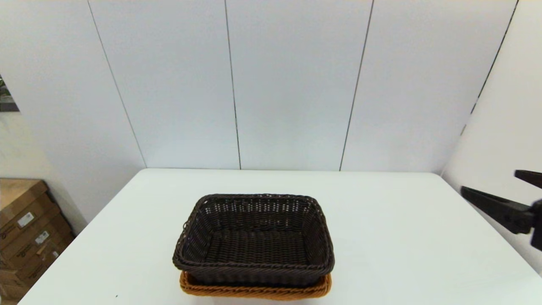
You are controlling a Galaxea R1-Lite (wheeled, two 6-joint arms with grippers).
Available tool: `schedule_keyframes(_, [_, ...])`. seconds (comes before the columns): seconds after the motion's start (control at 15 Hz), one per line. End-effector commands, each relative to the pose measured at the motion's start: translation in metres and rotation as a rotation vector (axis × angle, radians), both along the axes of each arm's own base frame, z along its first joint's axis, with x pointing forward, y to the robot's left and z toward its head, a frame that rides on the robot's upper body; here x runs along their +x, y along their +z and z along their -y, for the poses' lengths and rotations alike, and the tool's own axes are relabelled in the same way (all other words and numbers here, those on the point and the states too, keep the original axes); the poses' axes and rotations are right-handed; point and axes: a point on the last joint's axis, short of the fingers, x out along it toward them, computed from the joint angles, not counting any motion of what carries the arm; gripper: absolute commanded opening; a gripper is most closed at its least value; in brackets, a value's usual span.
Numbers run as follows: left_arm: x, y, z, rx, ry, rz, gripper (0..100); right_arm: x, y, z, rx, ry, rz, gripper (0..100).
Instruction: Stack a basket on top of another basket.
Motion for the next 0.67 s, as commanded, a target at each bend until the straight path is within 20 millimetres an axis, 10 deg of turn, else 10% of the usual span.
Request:
schedule_keyframes(0.07, [0.0,0.0,0.0,0.0,-0.001,0.0,100,-0.106,-0.039,0.036,0.024,-0.146,0.18,100])
schedule_keyframes(0.67, [0.0,0.0,0.0,0.0,-0.001,0.0,100,-0.138,-0.058,0.037,0.048,-0.34,0.175,100])
